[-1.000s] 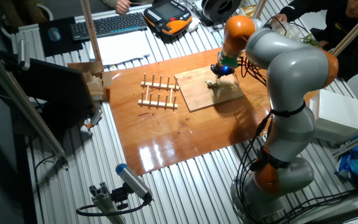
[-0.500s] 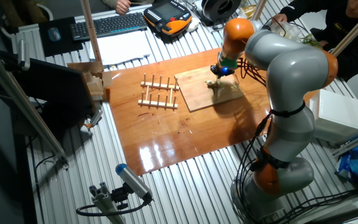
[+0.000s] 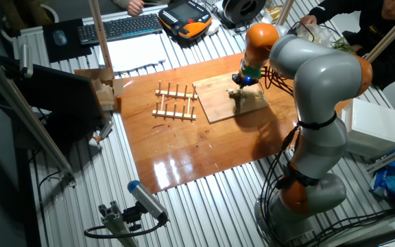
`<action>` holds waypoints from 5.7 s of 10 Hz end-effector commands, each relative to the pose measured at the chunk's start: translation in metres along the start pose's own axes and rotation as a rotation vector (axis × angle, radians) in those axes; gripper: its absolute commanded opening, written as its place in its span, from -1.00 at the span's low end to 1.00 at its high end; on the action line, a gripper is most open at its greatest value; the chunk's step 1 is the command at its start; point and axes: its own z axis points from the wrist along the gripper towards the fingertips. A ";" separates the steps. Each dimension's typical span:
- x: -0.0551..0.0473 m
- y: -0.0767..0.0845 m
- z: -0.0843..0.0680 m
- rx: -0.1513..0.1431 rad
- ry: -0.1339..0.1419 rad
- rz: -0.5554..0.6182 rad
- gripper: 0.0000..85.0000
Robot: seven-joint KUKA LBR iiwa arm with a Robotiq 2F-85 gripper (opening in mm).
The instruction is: Chop the scallions
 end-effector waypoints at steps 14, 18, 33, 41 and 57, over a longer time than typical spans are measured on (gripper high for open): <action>0.002 0.011 -0.034 0.003 0.055 0.034 -1.00; 0.000 0.000 -0.031 0.007 0.044 0.018 -1.00; 0.006 0.000 -0.013 0.001 0.023 0.017 -1.00; 0.010 0.000 0.004 0.005 -0.010 0.021 -1.00; 0.024 0.022 -0.032 -0.015 0.035 0.116 -1.00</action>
